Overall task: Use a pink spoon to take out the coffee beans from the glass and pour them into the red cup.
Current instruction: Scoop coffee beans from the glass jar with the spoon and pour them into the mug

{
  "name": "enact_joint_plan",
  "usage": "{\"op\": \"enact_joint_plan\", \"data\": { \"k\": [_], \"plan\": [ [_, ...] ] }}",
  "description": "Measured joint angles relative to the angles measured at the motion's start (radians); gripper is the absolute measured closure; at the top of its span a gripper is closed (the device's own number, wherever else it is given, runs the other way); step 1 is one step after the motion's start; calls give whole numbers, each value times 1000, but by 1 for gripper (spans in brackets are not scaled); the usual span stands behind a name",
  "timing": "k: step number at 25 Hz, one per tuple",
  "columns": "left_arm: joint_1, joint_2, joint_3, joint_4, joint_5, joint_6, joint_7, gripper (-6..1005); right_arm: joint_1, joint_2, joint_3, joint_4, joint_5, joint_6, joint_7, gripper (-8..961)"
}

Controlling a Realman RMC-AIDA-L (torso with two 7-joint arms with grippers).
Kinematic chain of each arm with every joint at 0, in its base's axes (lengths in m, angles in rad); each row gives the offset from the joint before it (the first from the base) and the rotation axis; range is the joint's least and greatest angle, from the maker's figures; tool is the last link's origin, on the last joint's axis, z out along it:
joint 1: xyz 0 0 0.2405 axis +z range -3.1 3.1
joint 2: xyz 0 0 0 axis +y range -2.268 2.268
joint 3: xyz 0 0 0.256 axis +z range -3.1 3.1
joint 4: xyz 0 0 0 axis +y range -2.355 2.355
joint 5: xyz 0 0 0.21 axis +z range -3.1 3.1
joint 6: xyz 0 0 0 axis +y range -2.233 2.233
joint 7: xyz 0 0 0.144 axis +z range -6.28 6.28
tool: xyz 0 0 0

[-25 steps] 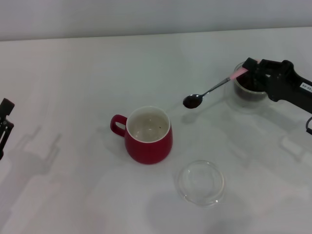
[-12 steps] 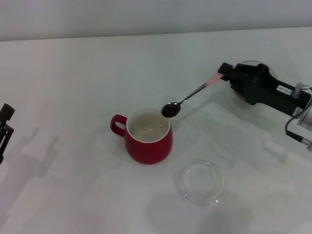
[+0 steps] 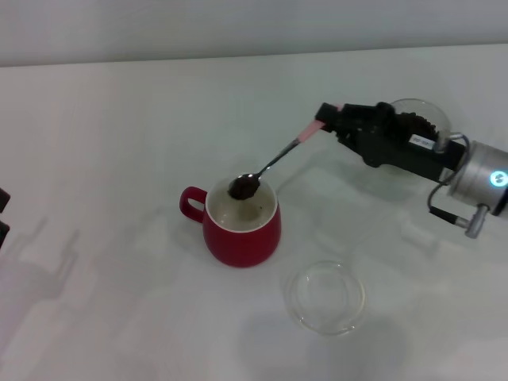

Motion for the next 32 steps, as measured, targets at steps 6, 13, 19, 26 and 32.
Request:
{"op": "enact_joint_plan", "data": {
  "k": [6,13,19,26,32],
  "plan": [
    [4,0,0,0,-1,2,0,480,35,4,-30,2,2,-24,-61,808],
    [2,0,3,0,-1,17,0,480,39,3,-31,0,8,-31,-178,808],
    [-4,0,3,0,0,18,0,480,40,-1,-31,-8,8,-23,-298,808],
    [-6,0,2,-2,0,30,0,480,41,-2,-31,-21,8,32,-426,808],
    [-15,0,4,-6,0,39,0,480,49,2,-39,-25,7,87,-564,808]
  ]
}}
